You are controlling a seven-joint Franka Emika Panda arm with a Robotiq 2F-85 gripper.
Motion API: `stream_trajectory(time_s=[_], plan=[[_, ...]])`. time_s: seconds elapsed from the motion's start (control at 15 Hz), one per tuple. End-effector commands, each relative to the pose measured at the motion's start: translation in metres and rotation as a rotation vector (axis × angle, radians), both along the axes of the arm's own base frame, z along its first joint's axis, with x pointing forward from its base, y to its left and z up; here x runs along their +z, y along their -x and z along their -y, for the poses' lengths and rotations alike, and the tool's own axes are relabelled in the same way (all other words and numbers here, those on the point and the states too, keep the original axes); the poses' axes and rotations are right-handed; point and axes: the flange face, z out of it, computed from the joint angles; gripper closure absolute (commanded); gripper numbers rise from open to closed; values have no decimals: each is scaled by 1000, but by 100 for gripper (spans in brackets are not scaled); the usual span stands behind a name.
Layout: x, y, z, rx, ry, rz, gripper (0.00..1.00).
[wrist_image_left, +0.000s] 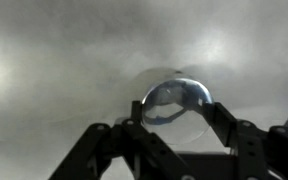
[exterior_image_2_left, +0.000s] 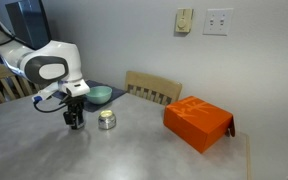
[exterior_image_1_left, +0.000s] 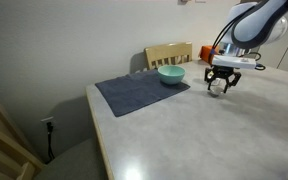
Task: Put the lid on the silver object, remove it, then put it back again.
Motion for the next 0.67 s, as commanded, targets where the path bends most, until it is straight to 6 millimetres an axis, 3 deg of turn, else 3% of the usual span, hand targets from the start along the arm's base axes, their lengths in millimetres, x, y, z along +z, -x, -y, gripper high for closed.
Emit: stream_trajectory(time_s=[0.0, 0.4, 0.47, 0.53, 0.6], plan=[[-21, -2, 0, 52, 0, -3, 56], [-27, -6, 0, 78, 3, -9, 56], [-27, -6, -1, 78, 3, -10, 25], [-27, -6, 0, 78, 4, -10, 6], [-27, -5, -1, 78, 5, -10, 2]])
